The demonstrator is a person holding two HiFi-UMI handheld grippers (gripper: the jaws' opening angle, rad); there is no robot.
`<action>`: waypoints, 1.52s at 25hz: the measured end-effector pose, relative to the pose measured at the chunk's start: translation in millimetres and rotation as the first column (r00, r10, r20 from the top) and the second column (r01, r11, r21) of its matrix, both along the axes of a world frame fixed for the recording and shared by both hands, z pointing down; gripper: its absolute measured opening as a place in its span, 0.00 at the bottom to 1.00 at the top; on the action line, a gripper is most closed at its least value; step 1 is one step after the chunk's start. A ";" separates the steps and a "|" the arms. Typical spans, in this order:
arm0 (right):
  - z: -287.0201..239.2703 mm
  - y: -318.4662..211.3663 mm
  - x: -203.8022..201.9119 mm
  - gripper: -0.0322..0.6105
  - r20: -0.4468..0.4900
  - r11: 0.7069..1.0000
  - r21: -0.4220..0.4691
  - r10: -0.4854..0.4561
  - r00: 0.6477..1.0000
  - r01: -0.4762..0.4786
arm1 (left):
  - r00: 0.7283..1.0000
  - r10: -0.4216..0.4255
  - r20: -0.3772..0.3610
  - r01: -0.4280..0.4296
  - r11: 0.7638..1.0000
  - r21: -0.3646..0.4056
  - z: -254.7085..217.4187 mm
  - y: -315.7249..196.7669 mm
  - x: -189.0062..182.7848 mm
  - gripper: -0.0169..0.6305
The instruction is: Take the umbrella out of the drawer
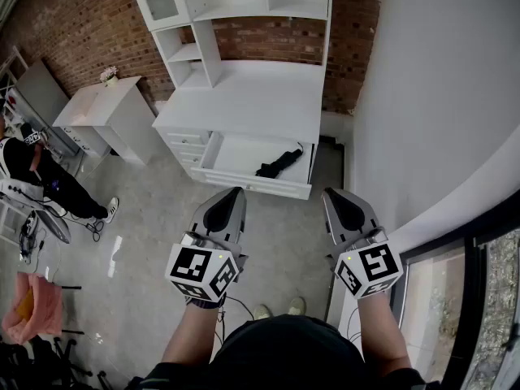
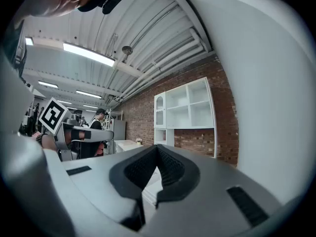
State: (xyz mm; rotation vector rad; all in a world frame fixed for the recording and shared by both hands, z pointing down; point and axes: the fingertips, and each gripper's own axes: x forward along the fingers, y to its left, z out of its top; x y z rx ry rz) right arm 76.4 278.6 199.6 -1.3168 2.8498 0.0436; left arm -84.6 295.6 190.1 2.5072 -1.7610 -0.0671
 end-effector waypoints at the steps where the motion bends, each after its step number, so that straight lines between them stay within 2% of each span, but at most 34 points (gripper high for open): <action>1: -0.3 -1.4 -0.9 0.06 -0.001 1.000 0.006 -0.003 1.000 0.003 | 1.000 -0.003 0.000 0.003 1.000 0.001 1.0 0.1 -0.4 0.04; 12: -2.2 -4.7 14.4 0.06 0.041 1.000 0.005 -0.023 0.999 0.023 | 1.000 -0.020 0.008 0.020 1.000 0.004 1.6 0.9 9.8 0.04; 15: -6.5 -7.8 23.0 0.06 0.081 0.999 -0.004 -0.034 0.996 0.035 | 1.000 -0.023 0.005 0.023 1.000 0.005 0.1 -1.5 14.7 0.04; 27: 7.6 -17.3 61.7 0.06 0.110 0.998 -0.034 -0.050 0.993 0.054 | 0.998 -0.056 0.019 0.056 0.998 -0.020 11.3 -10.9 45.7 0.04; 38: 22.4 -49.8 78.1 0.06 0.125 0.999 -0.049 -0.013 0.992 0.019 | 0.999 -0.017 0.035 0.019 0.999 -0.039 26.7 -52.9 63.2 0.04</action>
